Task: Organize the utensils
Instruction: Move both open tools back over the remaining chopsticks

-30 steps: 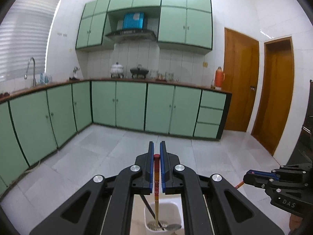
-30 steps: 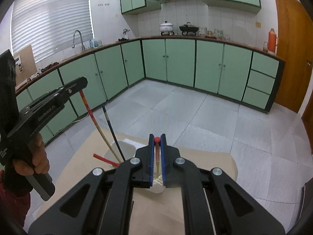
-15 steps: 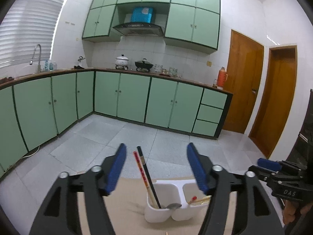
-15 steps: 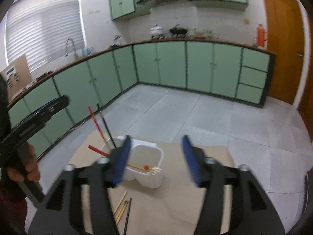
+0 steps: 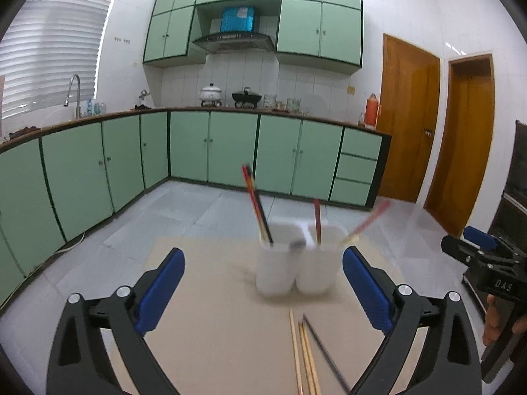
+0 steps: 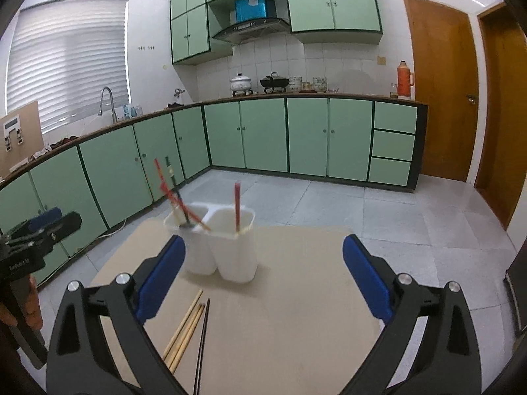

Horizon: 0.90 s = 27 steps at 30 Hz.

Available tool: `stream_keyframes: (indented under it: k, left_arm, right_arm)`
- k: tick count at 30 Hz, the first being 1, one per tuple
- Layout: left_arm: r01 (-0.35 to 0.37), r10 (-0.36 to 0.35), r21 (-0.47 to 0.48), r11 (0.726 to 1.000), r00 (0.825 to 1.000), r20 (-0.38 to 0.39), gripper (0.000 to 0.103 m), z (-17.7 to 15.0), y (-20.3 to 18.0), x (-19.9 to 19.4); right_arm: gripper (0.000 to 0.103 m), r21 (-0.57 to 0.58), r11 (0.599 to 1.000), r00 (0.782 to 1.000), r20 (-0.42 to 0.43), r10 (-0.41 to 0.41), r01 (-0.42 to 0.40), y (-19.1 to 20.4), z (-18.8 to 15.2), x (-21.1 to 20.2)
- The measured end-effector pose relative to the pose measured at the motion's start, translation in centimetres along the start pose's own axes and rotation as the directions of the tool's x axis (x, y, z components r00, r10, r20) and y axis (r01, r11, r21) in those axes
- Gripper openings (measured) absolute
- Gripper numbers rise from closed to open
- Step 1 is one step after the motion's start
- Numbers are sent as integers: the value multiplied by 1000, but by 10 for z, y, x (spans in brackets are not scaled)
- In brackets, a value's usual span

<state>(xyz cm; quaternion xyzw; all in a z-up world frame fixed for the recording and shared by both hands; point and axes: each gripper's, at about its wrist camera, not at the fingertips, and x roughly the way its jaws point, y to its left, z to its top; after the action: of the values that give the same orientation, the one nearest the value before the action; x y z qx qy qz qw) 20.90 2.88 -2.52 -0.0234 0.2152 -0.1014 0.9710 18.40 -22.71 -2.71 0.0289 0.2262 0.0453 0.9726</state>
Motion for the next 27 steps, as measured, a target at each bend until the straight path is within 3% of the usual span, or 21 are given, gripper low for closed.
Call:
stream_keyframes:
  k: [7, 14, 23, 27]
  left_arm:
    - [-16, 17, 12, 1000, 996, -83, 95, -63, -2, -16]
    - [-20, 30, 54, 998, 981, -191, 95, -119, -8, -24]
    - [-27, 39, 58, 998, 974, -225, 94, -158, -17, -29]
    - [-28, 53, 106, 994, 967, -250, 93, -168, -19, -32]
  right_arm:
    - [94, 14, 999, 999, 2, -34, 34, 11, -69, -18]
    - [93, 16, 1000, 992, -123, -6, 8, 23, -125, -26]
    - [76, 29, 1000, 985, -172, 12, -7, 44, -167, -35]
    - [68, 11, 1000, 981, -192, 23, -21, 57, -181, -35]
